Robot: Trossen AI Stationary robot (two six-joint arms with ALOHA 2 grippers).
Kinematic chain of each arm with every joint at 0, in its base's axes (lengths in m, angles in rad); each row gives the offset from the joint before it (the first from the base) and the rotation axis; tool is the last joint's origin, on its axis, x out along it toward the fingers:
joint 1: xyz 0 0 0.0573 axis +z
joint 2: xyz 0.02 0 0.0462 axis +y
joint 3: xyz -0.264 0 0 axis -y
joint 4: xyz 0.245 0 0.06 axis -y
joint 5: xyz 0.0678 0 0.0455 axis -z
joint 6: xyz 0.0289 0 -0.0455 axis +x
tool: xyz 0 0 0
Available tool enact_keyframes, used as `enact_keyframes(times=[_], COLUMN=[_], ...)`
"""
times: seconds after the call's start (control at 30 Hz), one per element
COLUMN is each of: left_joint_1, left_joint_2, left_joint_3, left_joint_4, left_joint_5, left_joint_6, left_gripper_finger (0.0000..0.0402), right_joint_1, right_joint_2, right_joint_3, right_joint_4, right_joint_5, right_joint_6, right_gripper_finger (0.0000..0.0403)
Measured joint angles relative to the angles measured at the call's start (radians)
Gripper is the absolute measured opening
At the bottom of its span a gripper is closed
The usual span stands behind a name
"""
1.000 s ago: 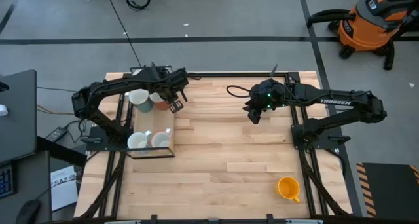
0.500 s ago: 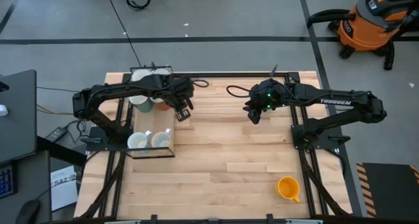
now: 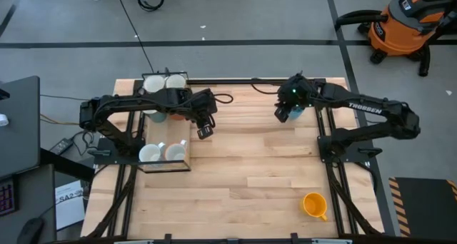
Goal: Place coffee mugs
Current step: Move the blue mug to the center of the table
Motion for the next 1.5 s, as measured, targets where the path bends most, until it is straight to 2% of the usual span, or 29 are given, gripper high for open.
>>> enact_keyframes(times=[0.27,0.57,0.73,0.83,1.13,1.27,1.5], left_joint_1=[-0.001,0.0,0.0,-0.001,-0.001,0.0,0.0], left_joint_2=[0.0,0.0,0.0,0.0,0.0,0.0,0.0], left_joint_3=[0.0,0.0,0.0,0.0,0.0,0.0,0.0], left_joint_4=[0.0,0.001,0.0,0.0,0.001,0.001,0.002], left_joint_5=[0.0,0.0,0.0,0.0,0.0,0.0,0.0], left_joint_6=[0.0,0.0,0.0,0.0,0.0,0.0,0.0], left_gripper_finger=[0.0057,0.0057,0.0057,0.0057,0.0057,0.0057,0.0057], right_joint_1=[-0.152,-0.327,-0.395,-0.424,-0.476,-0.478,-0.478], right_joint_2=[0.0,0.0,0.0,0.0,0.0,0.0,0.0], right_joint_3=[0.0,-0.054,-0.08,-0.088,-0.161,-0.209,-0.252], right_joint_4=[-0.119,-0.144,-0.144,-0.143,-0.107,-0.038,-0.019], right_joint_5=[0.107,0.106,0.077,0.034,0.031,0.026,0.01], right_joint_6=[-0.157,-0.289,-0.299,-0.299,-0.327,-0.324,-0.322], right_gripper_finger=[0.0133,0.0133,0.0133,0.0133,0.0133,0.0133,0.0132])
